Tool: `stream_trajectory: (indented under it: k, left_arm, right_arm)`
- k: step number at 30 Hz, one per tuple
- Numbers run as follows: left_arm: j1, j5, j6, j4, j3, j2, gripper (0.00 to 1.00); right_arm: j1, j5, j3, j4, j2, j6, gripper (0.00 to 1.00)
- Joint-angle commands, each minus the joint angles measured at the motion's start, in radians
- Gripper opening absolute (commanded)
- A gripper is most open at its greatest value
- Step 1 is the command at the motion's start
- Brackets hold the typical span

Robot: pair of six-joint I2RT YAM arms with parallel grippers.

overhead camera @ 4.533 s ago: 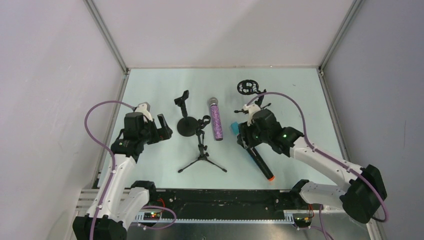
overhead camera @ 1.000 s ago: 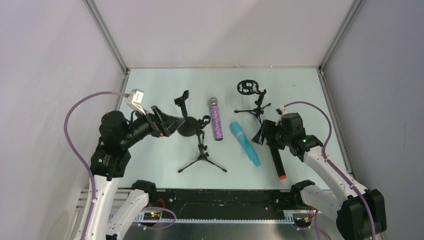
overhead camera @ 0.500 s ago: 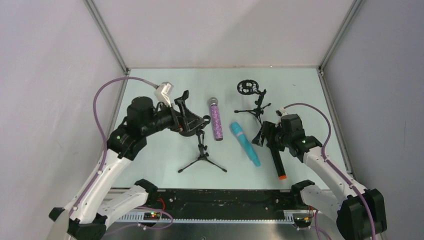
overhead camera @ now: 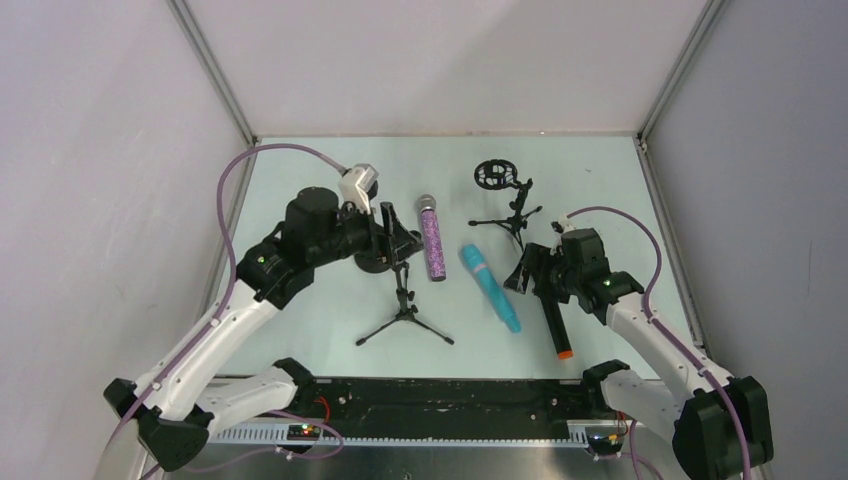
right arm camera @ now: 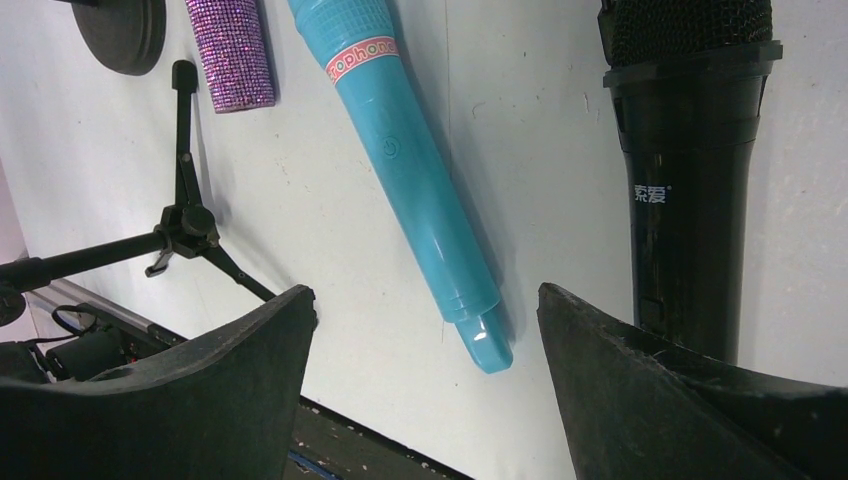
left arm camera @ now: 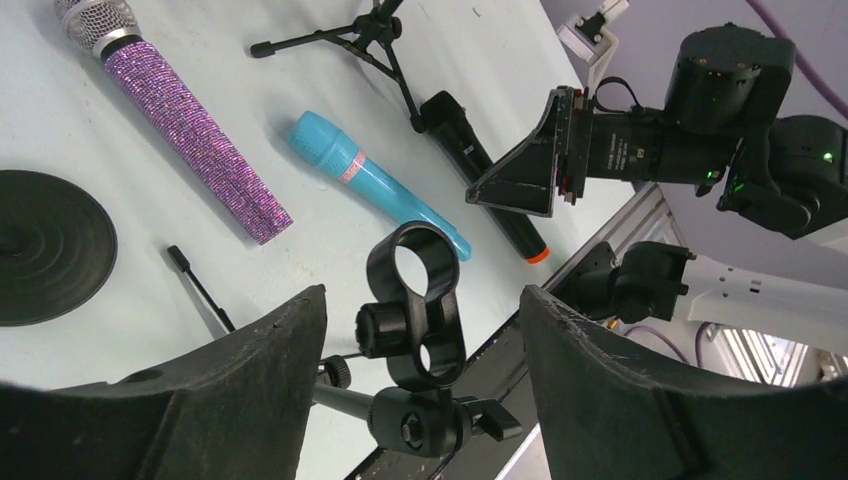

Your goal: Attach the microphones to the stand

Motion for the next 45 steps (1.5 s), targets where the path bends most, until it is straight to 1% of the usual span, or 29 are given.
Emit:
stream_trajectory:
  k: [1, 5, 10, 14, 20, 31, 33, 35, 37, 45]
  left_arm:
    - [-0.042, -0.037, 0.069, -0.014, 0.058, 0.016, 0.73]
    - [-0.064, -0.074, 0.11, -0.066, 0.082, 0.036, 0.67]
    - [-0.07, -0.109, 0.153, -0.134, 0.103, 0.041, 0.61]
    - [-0.074, -0.081, 0.181, -0.149, 0.114, 0.057, 0.48]
    - [-0.076, 0.012, 0.251, -0.165, 0.132, 0.085, 0.37]
    - [-0.076, 0.173, 0.46, -0.18, 0.16, 0.096, 0.17]
    - [-0.076, 0.217, 0.494, -0.186, 0.162, 0.098, 0.13]
    - [-0.076, 0.258, 0.525, -0.189, 0.165, 0.101, 0.05]
    - [-0.077, 0.306, 0.568, -0.191, 0.167, 0.105, 0.01]
    - [-0.074, 0.445, 0.699, -0.221, 0.177, 0.149, 0.0]
  right_arm:
    - [-0.006, 0.005, 0.001, 0.001, 0.005, -0.015, 0.86]
    - [-0.008, 0.004, 0.001, 0.003, 0.007, -0.016, 0.86]
    - [-0.013, 0.006, 0.001, 0.001, 0.012, -0.022, 0.86]
    - [-0.018, 0.0, 0.002, 0.009, 0.021, -0.023, 0.86]
    - [-0.022, 0.0, 0.002, 0.009, 0.027, -0.024, 0.85]
    - [-0.032, 0.001, 0.002, 0.002, 0.027, -0.034, 0.85]
    - [-0.035, 0.0, 0.001, 0.001, 0.027, -0.035, 0.85]
    - [-0.036, 0.0, 0.002, 0.001, 0.027, -0.036, 0.85]
    - [-0.038, -0.001, 0.002, 0.001, 0.029, -0.038, 0.85]
    - [-0.039, -0.005, 0.001, -0.003, 0.03, -0.042, 0.85]
